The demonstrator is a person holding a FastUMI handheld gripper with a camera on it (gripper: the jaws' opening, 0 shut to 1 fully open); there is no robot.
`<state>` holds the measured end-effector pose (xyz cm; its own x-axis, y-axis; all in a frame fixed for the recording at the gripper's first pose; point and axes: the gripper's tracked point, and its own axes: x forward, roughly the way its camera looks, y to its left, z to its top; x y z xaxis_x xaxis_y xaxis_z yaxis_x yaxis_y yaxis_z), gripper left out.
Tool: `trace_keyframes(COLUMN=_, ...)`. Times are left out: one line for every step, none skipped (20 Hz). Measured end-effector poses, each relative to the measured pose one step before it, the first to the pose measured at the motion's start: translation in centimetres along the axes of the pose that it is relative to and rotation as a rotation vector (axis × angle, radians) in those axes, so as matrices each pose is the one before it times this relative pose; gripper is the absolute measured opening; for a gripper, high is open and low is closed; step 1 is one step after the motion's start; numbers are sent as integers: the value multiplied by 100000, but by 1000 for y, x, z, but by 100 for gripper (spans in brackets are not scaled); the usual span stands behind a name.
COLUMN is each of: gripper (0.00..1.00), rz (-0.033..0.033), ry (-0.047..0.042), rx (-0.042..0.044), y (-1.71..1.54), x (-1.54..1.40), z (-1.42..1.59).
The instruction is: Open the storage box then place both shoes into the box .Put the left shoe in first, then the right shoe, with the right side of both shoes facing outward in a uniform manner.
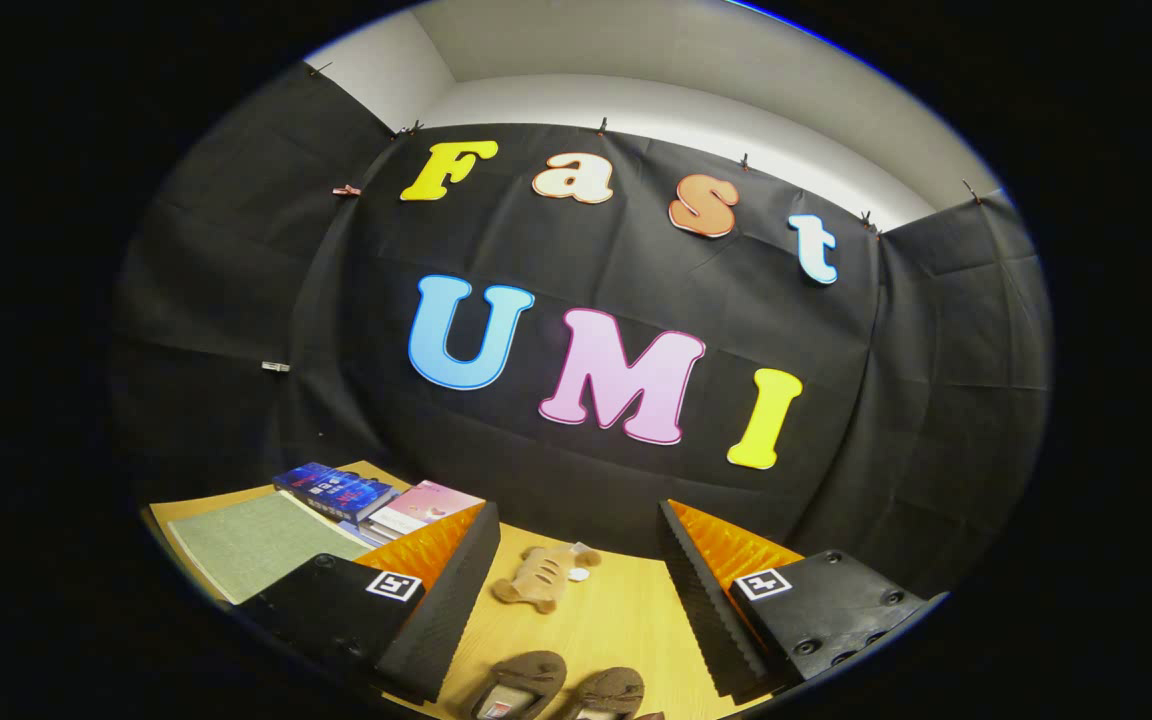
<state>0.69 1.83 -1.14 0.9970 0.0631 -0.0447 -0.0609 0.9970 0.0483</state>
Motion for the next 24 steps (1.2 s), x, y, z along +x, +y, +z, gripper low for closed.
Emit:
trace_keyframes(gripper=97, rz=2147, ry=893, rx=1283, y=487, x=37, z=-149)
trace_keyframes(gripper=97, rz=2494, ry=940, rx=1579, y=465, x=46, z=-197)
trace_keyframes(gripper=97, rz=2939, ry=1053, rx=1649, y=668, x=72, z=-220)
trace_keyframes(gripper=97, rz=3967, ry=1151, rx=1939, y=873, x=106, z=-321)
trace_keyframes(gripper=97, rz=4853, ry=1850, rx=2478, y=977, x=79, z=-450)
trace_keyframes(gripper=97, rz=5888, ry=2119, rx=3308, y=1304, x=190, z=-575)
trace_keyframes(gripper=97, rz=6600, ry=2840, rx=4199, y=1301, x=141, z=-667)
trace_keyframes(gripper=97, rz=7275, ry=3198, rx=5210, y=1437, x=37, z=-736)
trace_keyframes(gripper=98, rz=7218, ry=3173, rx=6063, y=1306, x=136, z=-753)
trace_keyframes(gripper=98, rz=5677, ry=2609, rx=6526, y=968, x=266, z=-816)
trace_keyframes(gripper=98, rz=5442, ry=1741, rx=7115, y=674, x=295, z=-358)
trace_keyframes(gripper=98, rz=4408, ry=1835, rx=7496, y=430, x=183, z=-516)
trace_keyframes(gripper=98, rz=4762, ry=2128, rx=7945, y=619, x=424, z=-692)
trace_keyframes(gripper=98, rz=4172, ry=1819, rx=7388, y=279, x=299, z=-511)
trace_keyframes(gripper=98, rz=3652, ry=1670, rx=7113, y=54, x=175, z=-361)
trace_keyframes(gripper=98, rz=3398, ry=2383, rx=7176, y=-171, x=163, z=-485)
trace_keyframes(gripper=98, rz=2623, ry=2411, rx=6638, y=-91, x=284, z=-737)
trace_keyframes(gripper=98, rz=2200, ry=2461, rx=6033, y=-358, x=291, z=-615)
trace_keyframes(gripper=98, rz=1242, ry=3095, rx=5276, y=-757, x=76, z=-874)
trace_keyframes(gripper=98, rz=1526, ry=3051, rx=4151, y=-975, x=3, z=-1055)
trace_keyframes(gripper=98, rz=679, ry=3031, rx=3362, y=-1118, x=115, z=-945)
trace_keyframes(gripper=98, rz=79, ry=3060, rx=2960, y=-1293, x=264, z=-1029)
trace_keyframes(gripper=98, rz=524, ry=2980, rx=3094, y=-1015, x=370, z=-757)
trace_keyframes(gripper=98, rz=444, ry=2535, rx=3270, y=-866, x=590, z=-495)
